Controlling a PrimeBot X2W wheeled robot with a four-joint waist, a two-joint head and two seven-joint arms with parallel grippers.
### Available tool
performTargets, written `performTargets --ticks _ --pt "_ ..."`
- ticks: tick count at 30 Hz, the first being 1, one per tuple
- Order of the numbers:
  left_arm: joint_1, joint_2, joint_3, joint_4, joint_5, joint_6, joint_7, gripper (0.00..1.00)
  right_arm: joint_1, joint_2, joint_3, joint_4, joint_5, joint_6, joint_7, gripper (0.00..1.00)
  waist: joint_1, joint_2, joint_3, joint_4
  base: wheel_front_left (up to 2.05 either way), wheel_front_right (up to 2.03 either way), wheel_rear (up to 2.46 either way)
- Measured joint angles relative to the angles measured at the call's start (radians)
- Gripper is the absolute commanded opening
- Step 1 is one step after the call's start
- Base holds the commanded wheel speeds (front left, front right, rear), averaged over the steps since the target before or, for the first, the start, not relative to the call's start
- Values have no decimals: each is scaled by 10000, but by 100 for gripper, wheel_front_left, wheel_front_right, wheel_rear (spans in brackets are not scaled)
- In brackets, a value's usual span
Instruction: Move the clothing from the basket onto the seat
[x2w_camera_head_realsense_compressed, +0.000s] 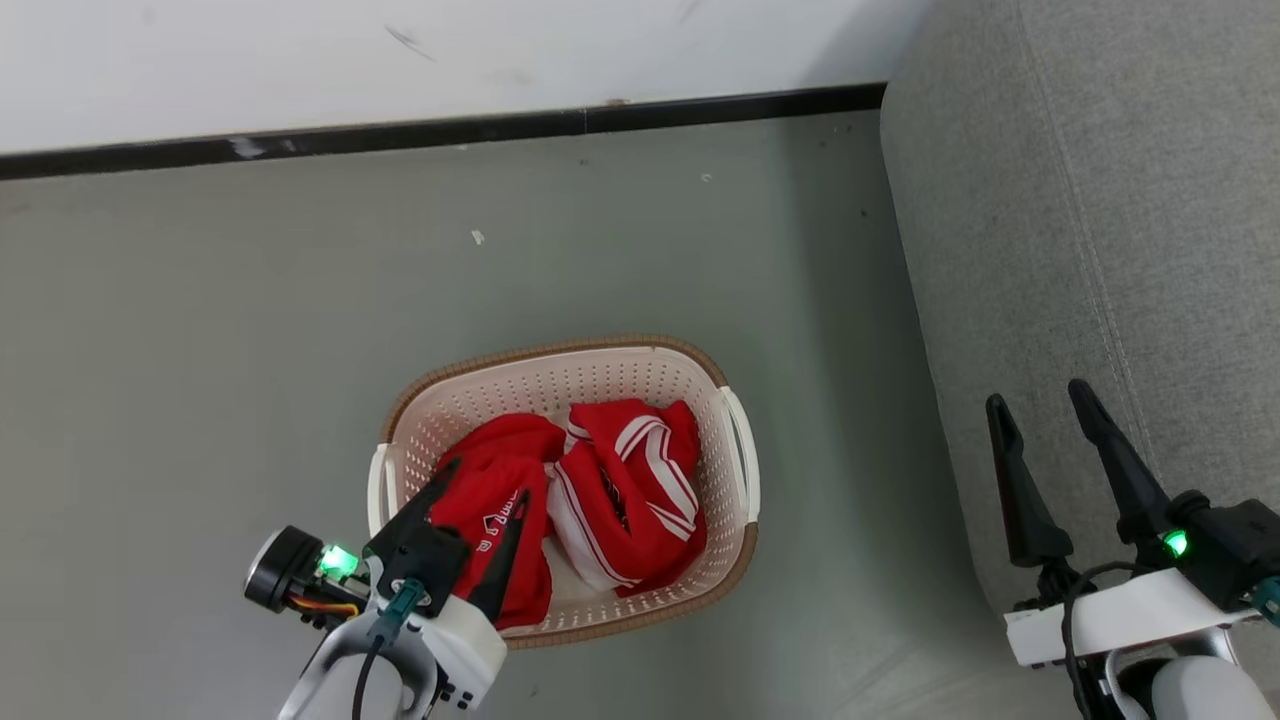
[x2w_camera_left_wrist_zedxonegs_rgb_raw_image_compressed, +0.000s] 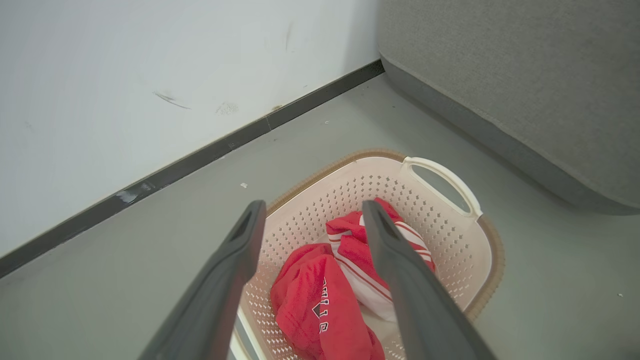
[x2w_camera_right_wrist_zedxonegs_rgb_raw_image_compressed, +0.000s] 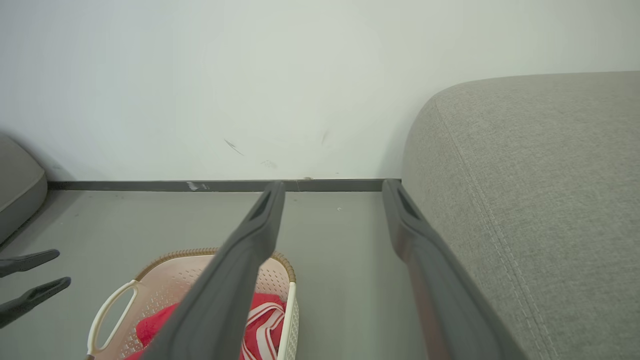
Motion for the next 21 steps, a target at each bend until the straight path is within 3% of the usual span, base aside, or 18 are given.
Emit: performTargets --ticks 21 --pt "-1777 155 -222 1030 709 104 -2 100 -1948 -6 222 -366 276 0 -4 100 0 0 2387 -839 0 0 0"
